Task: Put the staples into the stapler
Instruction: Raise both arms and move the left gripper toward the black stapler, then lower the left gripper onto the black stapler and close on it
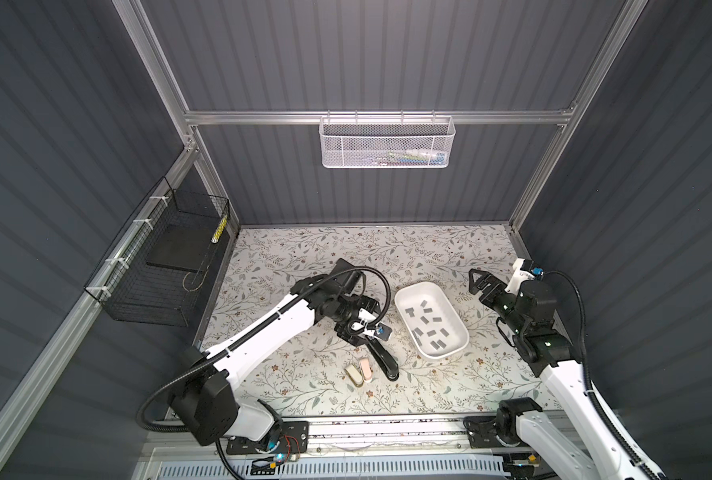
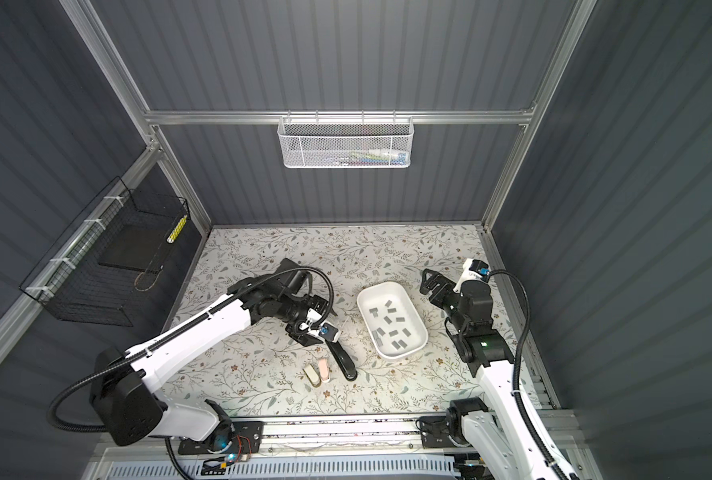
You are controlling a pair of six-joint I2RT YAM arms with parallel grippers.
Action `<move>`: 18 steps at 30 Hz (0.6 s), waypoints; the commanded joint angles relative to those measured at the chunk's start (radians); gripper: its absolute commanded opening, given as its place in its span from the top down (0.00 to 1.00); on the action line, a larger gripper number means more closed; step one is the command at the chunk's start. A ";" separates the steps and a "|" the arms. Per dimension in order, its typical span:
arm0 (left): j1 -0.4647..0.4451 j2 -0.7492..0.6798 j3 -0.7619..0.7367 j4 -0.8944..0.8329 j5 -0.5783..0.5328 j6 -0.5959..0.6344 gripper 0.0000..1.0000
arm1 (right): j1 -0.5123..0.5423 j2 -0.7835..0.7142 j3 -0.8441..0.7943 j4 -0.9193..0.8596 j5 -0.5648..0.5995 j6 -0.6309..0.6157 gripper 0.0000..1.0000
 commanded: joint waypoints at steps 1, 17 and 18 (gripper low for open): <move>-0.080 0.079 0.061 -0.142 -0.086 0.098 0.22 | 0.002 -0.014 -0.008 -0.019 0.053 0.004 0.01; -0.237 0.370 0.234 -0.258 -0.121 0.065 0.28 | 0.001 -0.002 0.012 -0.051 0.064 0.003 0.01; -0.243 0.384 0.241 -0.262 -0.125 0.060 0.28 | 0.001 -0.004 0.012 -0.051 0.066 0.002 0.01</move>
